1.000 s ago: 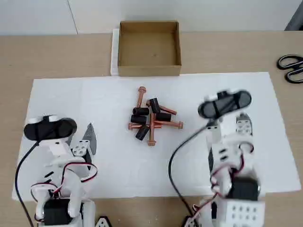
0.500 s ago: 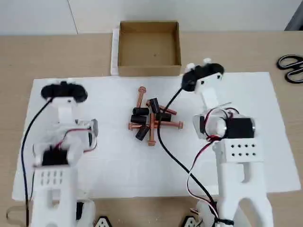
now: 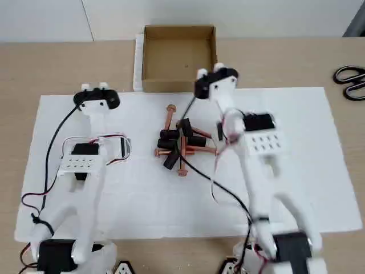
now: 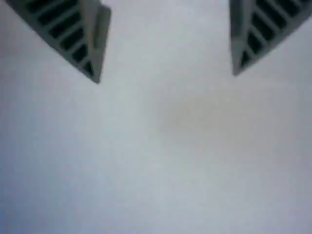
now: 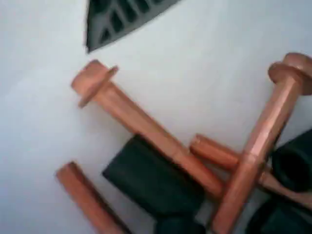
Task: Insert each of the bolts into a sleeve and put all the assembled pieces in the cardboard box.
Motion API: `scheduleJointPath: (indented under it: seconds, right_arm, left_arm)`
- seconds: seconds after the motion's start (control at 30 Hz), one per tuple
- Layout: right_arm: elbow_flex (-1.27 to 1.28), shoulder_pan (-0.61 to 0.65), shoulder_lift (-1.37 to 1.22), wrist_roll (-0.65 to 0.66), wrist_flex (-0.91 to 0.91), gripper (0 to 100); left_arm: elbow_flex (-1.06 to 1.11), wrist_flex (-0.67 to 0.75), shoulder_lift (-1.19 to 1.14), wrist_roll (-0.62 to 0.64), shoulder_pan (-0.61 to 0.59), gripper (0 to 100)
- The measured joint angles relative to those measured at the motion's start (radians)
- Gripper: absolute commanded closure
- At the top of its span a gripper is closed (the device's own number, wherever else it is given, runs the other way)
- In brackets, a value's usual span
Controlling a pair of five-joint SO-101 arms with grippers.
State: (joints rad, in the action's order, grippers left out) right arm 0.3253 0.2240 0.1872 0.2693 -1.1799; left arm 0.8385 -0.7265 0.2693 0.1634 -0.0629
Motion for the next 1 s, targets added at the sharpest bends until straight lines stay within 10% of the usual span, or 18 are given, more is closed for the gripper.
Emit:
scheduleJointPath:
  seconds: [0.43, 1.0]
  right_arm:
    - [-0.698, 0.114, -0.563, -0.086, -0.287, 81.2]
    - [-0.845, 0.209, -0.783, -0.141, -0.258, 81.2]
  left_arm:
    - [0.127, 0.140, 0.104, 0.000, 0.008, 83]
    - [0.216, 0.215, 0.206, 0.003, 0.008, 83]
